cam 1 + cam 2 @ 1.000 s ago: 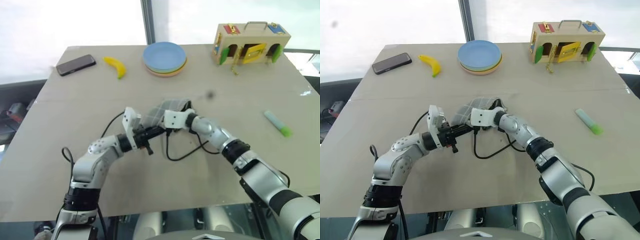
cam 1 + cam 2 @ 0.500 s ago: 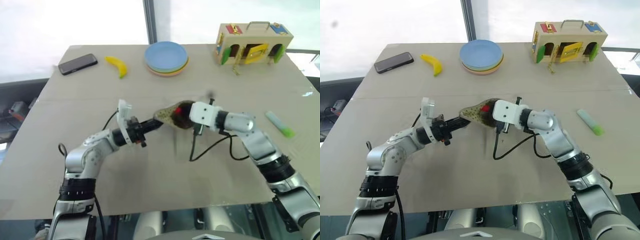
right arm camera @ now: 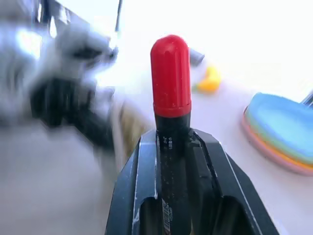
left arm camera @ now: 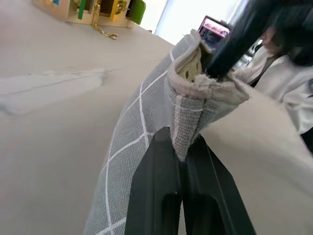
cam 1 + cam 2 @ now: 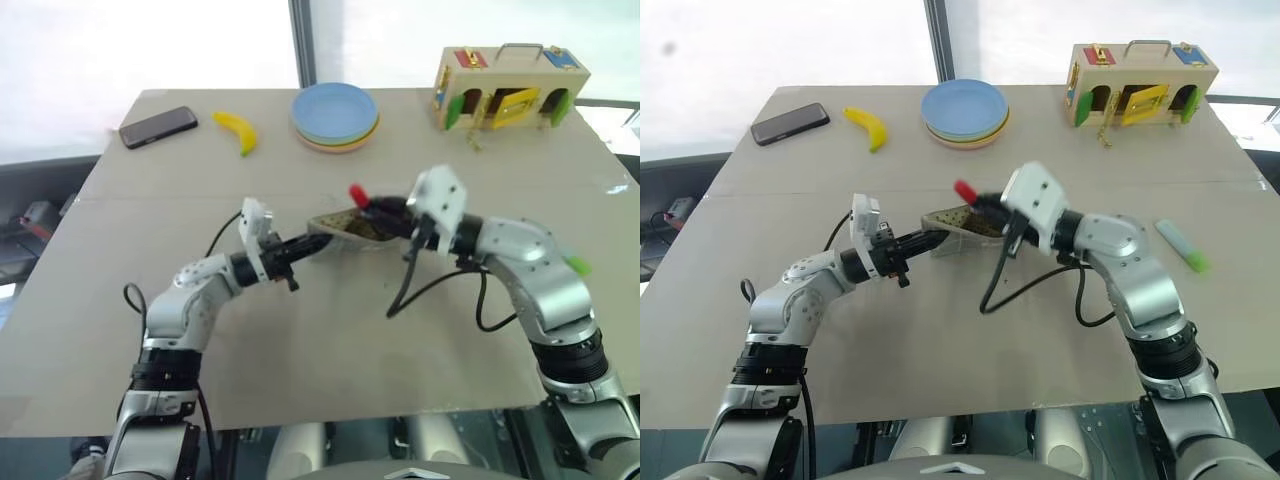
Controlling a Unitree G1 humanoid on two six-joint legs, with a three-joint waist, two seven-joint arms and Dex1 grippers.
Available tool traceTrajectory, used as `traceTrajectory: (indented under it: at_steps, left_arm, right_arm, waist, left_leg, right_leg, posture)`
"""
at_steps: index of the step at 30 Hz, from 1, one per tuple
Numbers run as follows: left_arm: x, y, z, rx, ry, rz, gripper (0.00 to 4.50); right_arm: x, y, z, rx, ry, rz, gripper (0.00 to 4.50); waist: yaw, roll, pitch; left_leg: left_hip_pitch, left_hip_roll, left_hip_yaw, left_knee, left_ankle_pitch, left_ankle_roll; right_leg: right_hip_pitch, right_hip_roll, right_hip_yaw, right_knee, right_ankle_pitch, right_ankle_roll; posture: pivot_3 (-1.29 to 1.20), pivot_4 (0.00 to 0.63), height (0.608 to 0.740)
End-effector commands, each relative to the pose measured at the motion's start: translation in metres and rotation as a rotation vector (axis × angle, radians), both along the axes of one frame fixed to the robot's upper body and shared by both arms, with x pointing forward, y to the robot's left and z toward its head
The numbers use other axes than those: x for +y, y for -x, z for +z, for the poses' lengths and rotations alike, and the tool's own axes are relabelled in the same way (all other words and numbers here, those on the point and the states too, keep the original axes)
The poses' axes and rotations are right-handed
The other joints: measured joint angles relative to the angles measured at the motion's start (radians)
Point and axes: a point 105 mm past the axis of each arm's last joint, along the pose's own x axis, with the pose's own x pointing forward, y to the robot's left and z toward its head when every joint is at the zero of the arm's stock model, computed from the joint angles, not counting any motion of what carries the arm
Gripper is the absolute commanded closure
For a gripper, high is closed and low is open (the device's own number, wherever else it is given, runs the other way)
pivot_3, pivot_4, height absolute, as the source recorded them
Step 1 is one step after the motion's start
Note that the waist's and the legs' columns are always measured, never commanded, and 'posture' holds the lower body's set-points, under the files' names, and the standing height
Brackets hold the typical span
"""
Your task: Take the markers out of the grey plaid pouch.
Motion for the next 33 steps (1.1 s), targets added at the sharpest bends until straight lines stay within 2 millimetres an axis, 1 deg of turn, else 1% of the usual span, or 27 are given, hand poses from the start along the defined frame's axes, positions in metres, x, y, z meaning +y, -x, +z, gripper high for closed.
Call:
traceTrajectory:
  at_steps: [1, 2, 3, 4, 5, 6, 8, 11, 12, 14, 15, 17, 19, 20, 21, 22, 23, 26, 29, 30, 32, 33]
  left_arm:
    - [0.001, -0.002, -0.001, -0.045, -0.03, 0.021, 4.5]
    - [0.002, -0.002, -0.001, -0.044, -0.024, 0.029, 4.5]
    - [0.005, -0.005, -0.002, -0.055, -0.037, 0.051, 4.5]
    - [0.008, -0.007, -0.003, -0.068, -0.051, 0.071, 4.5]
    - [0.01, -0.009, -0.003, -0.08, -0.058, 0.092, 4.5]
    - [0.013, -0.012, -0.003, -0.098, -0.07, 0.127, 4.5]
    - [0.018, -0.016, -0.002, -0.128, -0.082, 0.173, 4.5]
    - [0.019, -0.02, 0.004, -0.17, -0.07, 0.203, 4.5]
    - [0.02, -0.021, 0.007, -0.182, -0.062, 0.208, 4.5]
    - [0.022, -0.026, 0.014, -0.216, -0.056, 0.227, 4.5]
    - [0.023, -0.027, 0.016, -0.228, -0.055, 0.233, 4.5]
    - [0.026, -0.031, 0.022, -0.263, -0.07, 0.244, 4.5]
    - [0.031, -0.034, 0.027, -0.296, -0.094, 0.25, 4.5]
    - [0.033, -0.035, 0.028, -0.31, -0.111, 0.248, 4.5]
    - [0.034, -0.035, 0.026, -0.335, -0.155, 0.229, 4.5]
    - [0.036, -0.034, 0.023, -0.36, -0.203, 0.206, 4.5]
    - [0.038, -0.034, 0.018, -0.39, -0.263, 0.181, 4.5]
    - [0.052, -0.04, 0.011, -0.458, -0.408, 0.154, 4.5]
    - [0.074, -0.05, 0.006, -0.502, -0.562, 0.128, 4.5]
    - [0.085, -0.055, 0.008, -0.5, -0.605, 0.149, 4.5]
    - [0.101, -0.063, 0.013, -0.492, -0.659, 0.186, 4.5]
    - [0.108, -0.063, 0.014, -0.477, -0.685, 0.183, 4.5]
  right_arm:
    - [-0.029, 0.004, 0.057, -0.065, -0.203, -0.092, 4.2]
    - [-0.042, 0.001, 0.071, -0.062, -0.254, -0.147, 4.2]
    - [-0.061, -0.003, 0.083, -0.061, -0.285, -0.226, 4.2]
    - [-0.076, -0.003, 0.092, -0.061, -0.299, -0.282, 4.2]
    - [-0.092, -0.003, 0.093, -0.044, -0.262, -0.343, 4.2]
    - [-0.108, -0.002, 0.086, -0.019, -0.175, -0.411, 4.2]
    - [-0.136, 0.0, 0.062, 0.066, 0.014, -0.53, 4.2]
    - [-0.183, 0.003, -0.002, 0.293, 0.282, -0.708, 4.2]
    - [-0.194, 0.005, -0.02, 0.341, 0.359, -0.744, 4.2]
    - [-0.209, 0.008, -0.053, 0.441, 0.434, -0.774, 4.2]
    - [-0.213, 0.009, -0.063, 0.47, 0.447, -0.778, 4.2]
    - [-0.222, 0.009, -0.087, 0.508, 0.538, -0.799, 4.2]
    - [-0.226, 0.007, -0.109, 0.527, 0.62, -0.794, 4.2]
    - [-0.226, 0.005, -0.115, 0.524, 0.639, -0.785, 3.47]
    - [-0.224, 0.004, -0.119, 0.515, 0.653, -0.77, 3.17]
    - [-0.222, 0.003, -0.123, 0.503, 0.667, -0.755, 3.1]
    - [-0.22, 0.002, -0.124, 0.49, 0.673, -0.749, 2.47]
    - [-0.217, -0.001, -0.119, 0.44, 0.653, -0.765, 1.26]
    - [-0.204, -0.002, -0.103, 0.373, 0.608, -0.724, 1.26]
    - [-0.194, -0.002, -0.094, 0.34, 0.576, -0.697, 1.26]
    - [-0.175, 0.0, -0.084, 0.287, 0.538, -0.641, 1.26]
    - [-0.16, 0.003, -0.079, 0.254, 0.517, -0.577, 1.26]
  waist:
    - [0.0, 0.0, 0.0]
    - [0.0, 0.0, 0.0]
    - [0.001, 0.0, 0.0]
    - [0.004, 0.0, 0.0]
    - [0.007, 0.0, 0.0]
    - [0.013, 0.0, 0.0]
    - [0.022, 0.0, 0.0]
    - [0.024, -0.001, -0.001]
    - [0.023, -0.001, -0.001]
    - [0.018, 0.0, 0.0]
    - [0.014, 0.0, 0.0]
    - [0.01, 0.001, 0.0]
    - [0.011, 0.0, 0.0]
    - [0.011, 0.0, 0.0]
    - [0.011, 0.0, 0.0]
    - [0.012, 0.0, 0.0]
    - [0.012, 0.0, 0.0]
    - [0.017, 0.0, 0.0]
    - [0.021, -0.002, 0.001]
    - [0.021, -0.002, 0.001]
    - [0.02, -0.003, 0.001]
    - [0.019, -0.003, 0.001]
  left_leg:
    - [0.0, 0.0, 0.0, 0.0, 0.0, 0.0]
    - [0.0, 0.0, 0.0, 0.0, 0.0, 0.0]
    - [0.0, 0.0, 0.0, 0.0, 0.0, 0.0]
    - [0.0, 0.0, 0.0, 0.0, 0.0, 0.0]
    - [0.0, 0.0, 0.0, 0.0, 0.0, 0.0]
    - [0.0, 0.0, 0.0, 0.0, 0.0, 0.0]
    - [-0.001, -0.001, 0.0, -0.001, 0.0, 0.0]
    - [-0.002, -0.002, 0.0, -0.002, -0.001, 0.002]
    - [-0.002, -0.002, 0.0, -0.002, -0.002, 0.002]
    - [-0.001, -0.003, 0.002, -0.002, -0.002, 0.003]
    - [-0.001, -0.003, 0.003, -0.002, -0.002, 0.003]
    - [0.0, -0.002, 0.005, -0.001, -0.002, 0.003]
    - [0.001, -0.001, 0.006, 0.001, -0.002, 0.003]
    - [0.001, 0.0, 0.006, 0.002, -0.002, 0.003]
    - [0.001, 0.0, 0.006, 0.002, -0.001, 0.003]
    - [0.001, 0.0, 0.006, 0.002, -0.001, 0.003]
    - [0.001, 0.0, 0.006, 0.002, -0.001, 0.003]
    - [-0.001, -0.001, 0.01, 0.0, -0.002, 0.003]
    - [-0.002, -0.001, 0.015, 0.0, -0.002, 0.003]
    - [-0.003, -0.001, 0.016, 0.0, -0.002, 0.003]
    - [-0.003, -0.001, 0.016, 0.0, -0.002, 0.003]
    - [-0.003, 0.0, 0.017, 0.0, -0.002, 0.003]
  right_leg:
    - [0.0, 0.0, 0.0, 0.0, 0.0, 0.0]
    - [0.0, 0.0, 0.0, 0.0, 0.0, 0.0]
    - [0.0, 0.0, 0.0, 0.0, 0.0, 0.0]
    - [0.0, -0.001, 0.0, 0.0, 0.0, -0.001]
    - [0.0, -0.001, 0.0, 0.0, 0.0, -0.001]
    - [0.0, -0.002, 0.0, -0.001, 0.0, -0.001]
    - [0.0, -0.003, -0.001, -0.002, 0.0, -0.001]
    - [0.0, -0.005, -0.002, -0.003, 0.0, -0.001]
    - [0.0, -0.005, -0.002, -0.003, 0.0, -0.001]
    - [0.0, -0.006, 0.0, -0.003, 0.0, -0.001]
    - [0.0, -0.005, 0.001, -0.003, 0.0, 0.0]
    - [-0.001, -0.004, 0.004, -0.002, -0.001, 0.001]
    - [-0.001, -0.001, 0.005, -0.001, -0.003, 0.002]
    - [-0.001, 0.0, 0.005, -0.001, -0.004, 0.001]
    - [-0.001, 0.001, 0.005, -0.001, -0.004, 0.0]
    - [-0.001, 0.001, 0.005, -0.001, -0.004, 0.0]
    - [-0.001, 0.001, 0.006, -0.001, -0.004, 0.0]
    - [-0.005, 0.002, 0.009, -0.001, -0.001, 0.002]
    - [-0.007, 0.002, 0.01, -0.002, 0.0, 0.0]
    - [-0.007, 0.002, 0.01, -0.002, 0.0, 0.0]
    - [-0.008, 0.002, 0.01, -0.002, 0.0, 0.001]
    - [-0.008, 0.002, 0.01, -0.002, 0.0, 0.001]
  posture:
    - [0.0, 0.15, 0.74]
    - [0.0, 0.15, 0.74]
    - [0.0, 0.15, 0.74]
    - [0.0, 0.15, 0.74]
    - [0.0, 0.15, 0.74]
    - [0.0, 0.15, 0.74]
    - [0.0, 0.15, 0.74]
    - [0.0, 0.15, 0.74]
    - [0.0, 0.15, 0.74]
    - [0.0, 0.15, 0.74]
    - [0.0, 0.15, 0.74]
    - [0.0, 0.15, 0.74]
    - [0.0, 0.15, 0.74]
    - [0.0, 0.15, 0.74]
    - [0.0, 0.15, 0.74]
    - [0.0, 0.15, 0.74]
    - [0.0, 0.15, 0.74]
    - [0.0, 0.15, 0.74]
    - [0.0, 0.15, 0.74]
    - [0.0, 0.15, 0.74]
    - [0.0, 0.15, 0.74]
    - [0.0, 0.15, 0.74]
